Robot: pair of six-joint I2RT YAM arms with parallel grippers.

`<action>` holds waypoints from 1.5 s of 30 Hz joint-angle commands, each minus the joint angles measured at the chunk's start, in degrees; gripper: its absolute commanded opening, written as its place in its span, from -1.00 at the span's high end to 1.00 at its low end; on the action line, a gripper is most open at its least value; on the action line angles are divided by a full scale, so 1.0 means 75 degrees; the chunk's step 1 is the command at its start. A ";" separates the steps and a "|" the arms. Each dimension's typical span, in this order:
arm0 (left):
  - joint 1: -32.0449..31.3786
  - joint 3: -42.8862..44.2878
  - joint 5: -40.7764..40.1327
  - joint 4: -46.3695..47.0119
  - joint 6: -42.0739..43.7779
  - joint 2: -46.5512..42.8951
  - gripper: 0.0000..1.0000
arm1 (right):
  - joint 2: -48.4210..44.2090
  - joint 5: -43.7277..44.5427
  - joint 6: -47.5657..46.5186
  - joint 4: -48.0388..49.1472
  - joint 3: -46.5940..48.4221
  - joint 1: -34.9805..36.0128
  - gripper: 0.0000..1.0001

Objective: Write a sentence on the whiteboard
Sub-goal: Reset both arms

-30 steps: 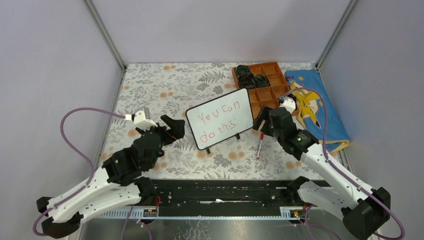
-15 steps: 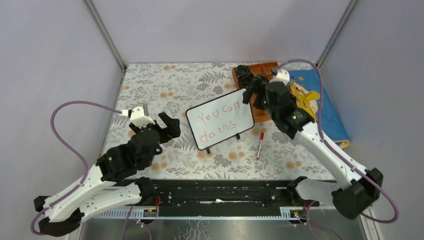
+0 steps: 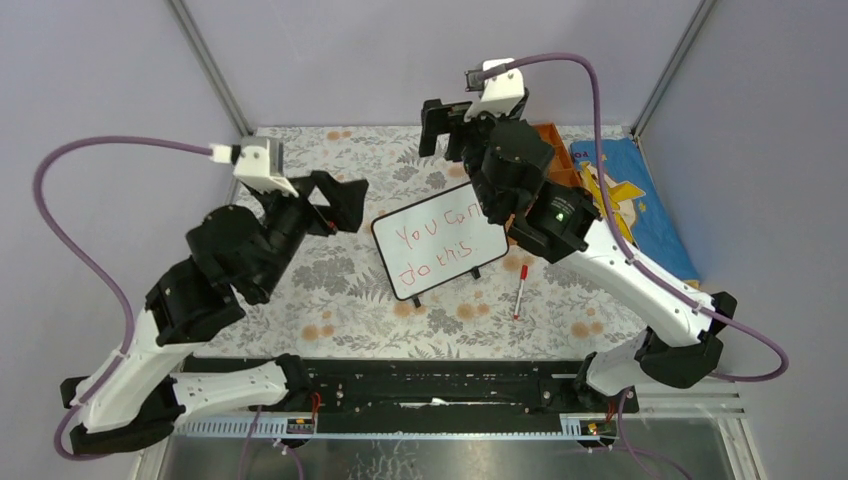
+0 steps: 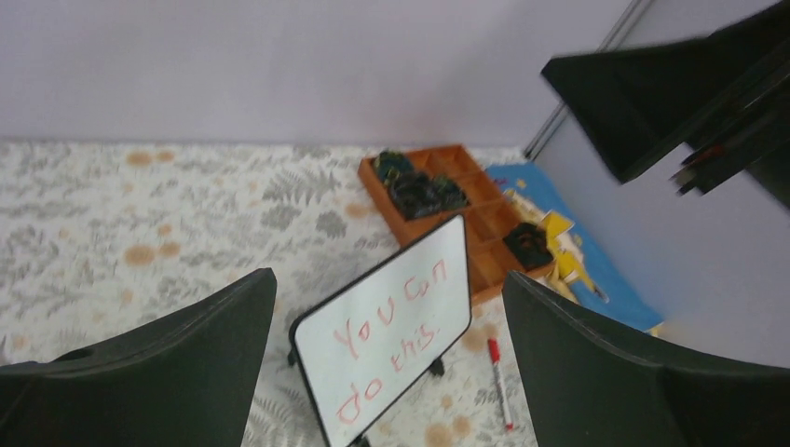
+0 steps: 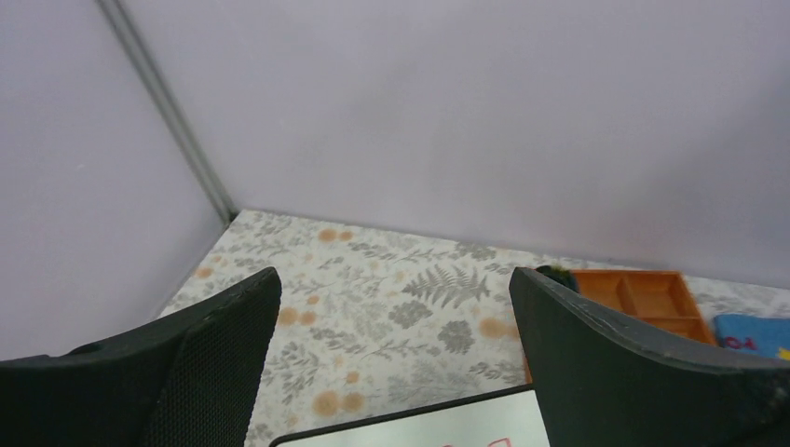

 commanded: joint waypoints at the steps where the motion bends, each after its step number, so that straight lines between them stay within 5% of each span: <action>1: -0.0004 0.1309 -0.0307 0.0517 0.0877 0.0363 -0.98 | -0.0306 0.1053 -0.1049 0.0585 0.0281 -0.0042 -1.00; 5: -0.0001 0.1376 -0.2430 0.1798 0.0980 0.0370 -0.98 | -0.1467 0.2789 -0.1769 0.3789 -0.1924 -0.0051 -0.99; 7: -0.0001 0.1369 -0.2859 0.2135 0.1134 0.0370 -0.98 | -0.2142 0.2962 -0.1809 0.4374 -0.2878 -0.0040 -0.99; 18: -0.0002 0.0587 -0.2726 0.3298 0.2279 -0.0313 -0.98 | -0.5313 0.2943 -0.0472 0.2063 -0.5029 -0.0045 -1.00; 25: -0.0004 0.0594 -0.2160 0.2306 0.1670 -0.0254 -0.98 | -0.6398 0.1539 -0.0083 0.0208 -0.5224 -0.0046 -1.00; 39: -0.0002 0.0161 -0.1438 0.1834 0.1181 -0.0435 -0.98 | -0.5485 0.1763 -0.0756 0.1116 -0.4966 -0.0047 -1.00; 45: -0.0003 0.1325 -0.0975 0.1898 0.1612 0.0130 -0.98 | -0.5162 0.0739 -0.0896 0.2103 -0.4089 -0.0061 -1.00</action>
